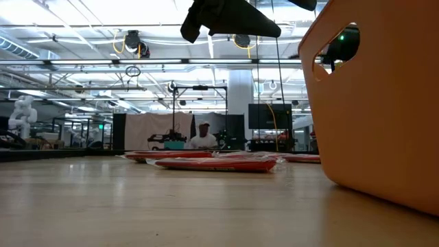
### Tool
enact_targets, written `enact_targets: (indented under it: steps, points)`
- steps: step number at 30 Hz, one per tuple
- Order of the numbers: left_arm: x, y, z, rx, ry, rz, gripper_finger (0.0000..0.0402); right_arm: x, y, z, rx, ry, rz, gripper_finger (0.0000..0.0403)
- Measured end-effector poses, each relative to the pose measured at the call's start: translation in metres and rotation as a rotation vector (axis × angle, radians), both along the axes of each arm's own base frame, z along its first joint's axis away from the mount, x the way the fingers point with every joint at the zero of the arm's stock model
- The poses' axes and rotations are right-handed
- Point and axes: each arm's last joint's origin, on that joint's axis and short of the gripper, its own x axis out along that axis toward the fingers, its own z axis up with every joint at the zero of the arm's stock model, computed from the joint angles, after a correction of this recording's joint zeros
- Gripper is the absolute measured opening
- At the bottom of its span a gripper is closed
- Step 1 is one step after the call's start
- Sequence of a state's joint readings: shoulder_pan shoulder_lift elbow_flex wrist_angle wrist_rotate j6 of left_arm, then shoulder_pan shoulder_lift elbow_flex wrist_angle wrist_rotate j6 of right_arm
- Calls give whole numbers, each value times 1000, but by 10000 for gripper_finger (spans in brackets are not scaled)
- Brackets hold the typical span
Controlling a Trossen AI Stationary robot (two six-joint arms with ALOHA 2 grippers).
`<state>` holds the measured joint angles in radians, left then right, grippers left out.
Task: Sort popcorn bags into baskets
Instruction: Put the red popcorn bag into the orange bin
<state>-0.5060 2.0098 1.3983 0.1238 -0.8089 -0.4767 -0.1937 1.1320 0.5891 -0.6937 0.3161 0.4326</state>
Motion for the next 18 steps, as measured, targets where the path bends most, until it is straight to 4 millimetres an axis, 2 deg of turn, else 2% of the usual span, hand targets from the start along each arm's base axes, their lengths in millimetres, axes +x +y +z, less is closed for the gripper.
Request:
enact_targets:
  steps: [4, 9, 13, 18]
  points:
    - [0, 0, 0, 3, 1, -1, 239, -3, -12, -10, 5, -47, -38, 263]
    - [0, 0, 0, 3, 1, -1, 239, -8, -17, -23, 119, -107, -19, 254]
    - [0, 0, 0, 3, 1, -1, 239, -11, -16, -29, 153, -119, -6, 207]
    - [0, 1, 0, 4, 2, 1, 239, -11, -16, -35, 137, -161, 3, 100]
